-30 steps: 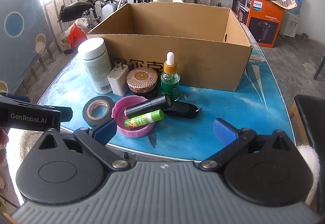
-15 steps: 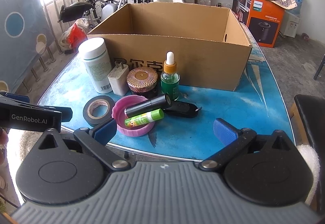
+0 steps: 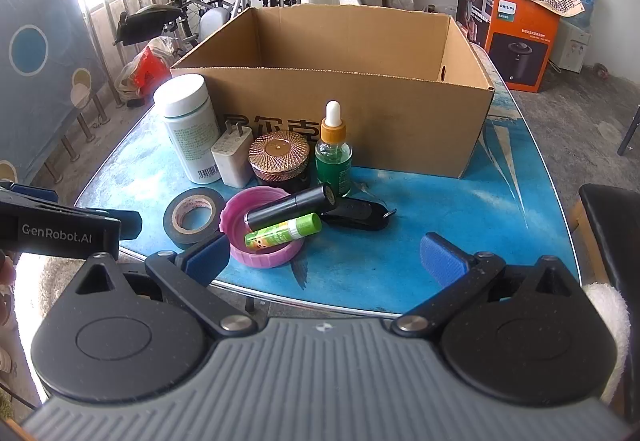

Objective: Organize rigid objects

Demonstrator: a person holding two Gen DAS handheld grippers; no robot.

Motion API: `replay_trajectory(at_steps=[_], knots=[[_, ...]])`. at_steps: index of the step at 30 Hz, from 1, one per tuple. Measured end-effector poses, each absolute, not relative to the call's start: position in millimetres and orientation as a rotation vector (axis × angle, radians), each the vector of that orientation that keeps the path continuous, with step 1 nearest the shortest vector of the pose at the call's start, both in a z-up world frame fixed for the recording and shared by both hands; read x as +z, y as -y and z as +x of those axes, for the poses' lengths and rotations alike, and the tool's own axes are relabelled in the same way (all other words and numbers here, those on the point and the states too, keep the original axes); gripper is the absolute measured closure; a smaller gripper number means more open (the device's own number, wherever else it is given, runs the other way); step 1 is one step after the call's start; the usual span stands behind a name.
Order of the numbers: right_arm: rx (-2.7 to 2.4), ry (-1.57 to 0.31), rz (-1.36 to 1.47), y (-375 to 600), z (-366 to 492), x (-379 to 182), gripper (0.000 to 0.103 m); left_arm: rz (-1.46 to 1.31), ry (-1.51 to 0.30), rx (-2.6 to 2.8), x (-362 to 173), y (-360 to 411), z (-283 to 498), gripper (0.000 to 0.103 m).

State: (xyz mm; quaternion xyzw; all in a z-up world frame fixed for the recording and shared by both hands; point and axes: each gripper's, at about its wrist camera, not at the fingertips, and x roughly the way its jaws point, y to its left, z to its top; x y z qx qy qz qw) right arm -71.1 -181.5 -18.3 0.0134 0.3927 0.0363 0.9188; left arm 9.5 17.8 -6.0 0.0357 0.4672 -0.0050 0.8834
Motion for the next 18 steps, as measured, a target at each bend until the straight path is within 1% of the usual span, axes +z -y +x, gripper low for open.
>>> replay_trajectory(at_steps=[18], knots=[[0.076, -0.81, 0.028, 181.4, -70.1, -19.1, 0.001, 0.075, -0.973, -0.01, -5.9, -17.7, 9.4, 0.0]])
